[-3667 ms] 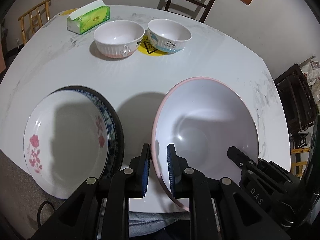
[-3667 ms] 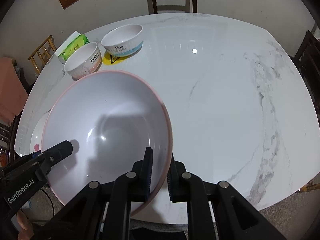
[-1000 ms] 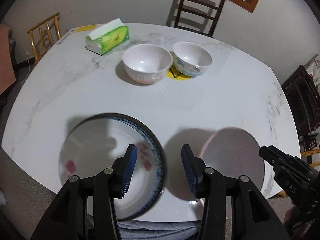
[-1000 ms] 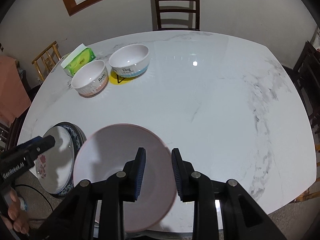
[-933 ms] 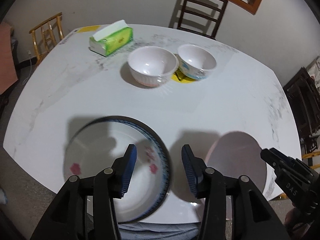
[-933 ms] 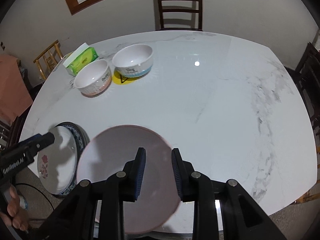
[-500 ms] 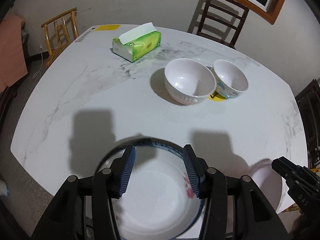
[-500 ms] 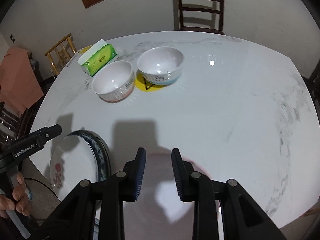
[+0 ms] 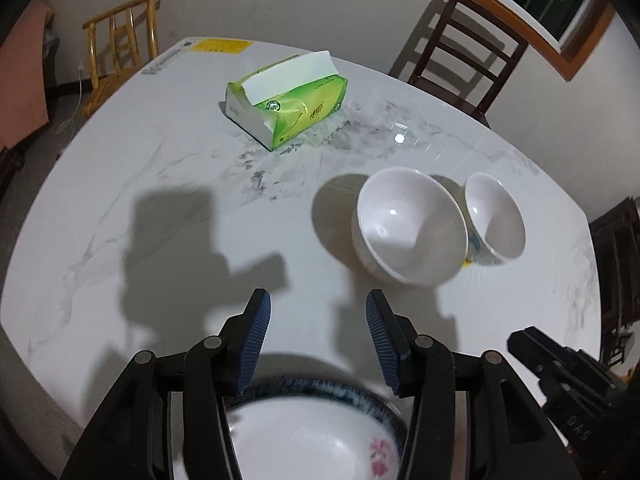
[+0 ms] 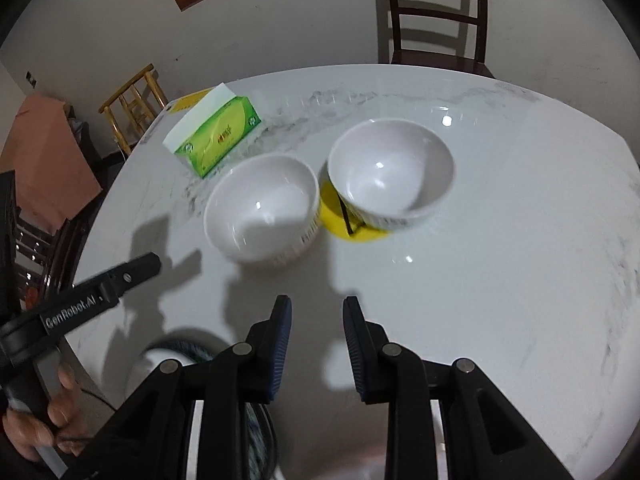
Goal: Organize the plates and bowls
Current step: 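Move both grippers to the white ribbed bowl, then close both grippers on the white ribbed bowl rim and lift it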
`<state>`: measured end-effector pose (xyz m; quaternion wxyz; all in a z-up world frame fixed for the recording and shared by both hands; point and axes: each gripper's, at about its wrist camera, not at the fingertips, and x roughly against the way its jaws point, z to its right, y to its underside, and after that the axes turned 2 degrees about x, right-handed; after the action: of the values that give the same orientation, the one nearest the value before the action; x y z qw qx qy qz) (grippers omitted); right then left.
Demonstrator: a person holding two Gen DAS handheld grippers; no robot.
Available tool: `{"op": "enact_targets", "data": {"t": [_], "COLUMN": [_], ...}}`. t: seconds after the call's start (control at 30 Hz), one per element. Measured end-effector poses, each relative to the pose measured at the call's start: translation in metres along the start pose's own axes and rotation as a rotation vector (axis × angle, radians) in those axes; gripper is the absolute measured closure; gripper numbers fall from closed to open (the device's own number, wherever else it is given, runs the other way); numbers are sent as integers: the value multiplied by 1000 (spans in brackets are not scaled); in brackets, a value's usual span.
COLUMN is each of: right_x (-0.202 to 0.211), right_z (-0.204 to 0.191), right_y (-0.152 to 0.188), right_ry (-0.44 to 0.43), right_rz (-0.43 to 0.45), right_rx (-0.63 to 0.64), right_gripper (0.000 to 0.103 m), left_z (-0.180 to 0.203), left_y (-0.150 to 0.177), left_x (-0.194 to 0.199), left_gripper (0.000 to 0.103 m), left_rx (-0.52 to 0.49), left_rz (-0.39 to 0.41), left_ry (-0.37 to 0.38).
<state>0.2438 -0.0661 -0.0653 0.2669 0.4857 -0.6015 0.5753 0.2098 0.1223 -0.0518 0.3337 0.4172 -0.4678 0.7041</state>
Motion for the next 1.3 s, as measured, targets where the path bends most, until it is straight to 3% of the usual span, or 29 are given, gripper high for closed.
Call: {"op": "enact_targets", "data": {"t": [0.43, 0.63, 0.8, 0.97, 1.3], "right_x": [-68, -82, -91, -90, -76], "right_z": [-7, -5, -6, -3, -4], "right_y": [-52, -55, -54, -52, -36], "right_ry": [40, 48, 43, 25, 7], "right_rz": [-59, -77, -95, -90, -116], "right_rx": [-55, -49, -39, -59, -78], "right_gripper": [76, 76, 86, 87, 88], "left_z": [15, 14, 18, 25, 25], "left_y": [-43, -48, -48, -44, -27], "left_x": [-50, -69, -79, -84, -70], "left_gripper": [59, 68, 79, 94, 94], "left_rx": [-12, -6, -4, -25, -19], "left_rz": [-42, -71, -84, -99, -114], "left_ry": [-12, 3, 25, 48, 49]}}
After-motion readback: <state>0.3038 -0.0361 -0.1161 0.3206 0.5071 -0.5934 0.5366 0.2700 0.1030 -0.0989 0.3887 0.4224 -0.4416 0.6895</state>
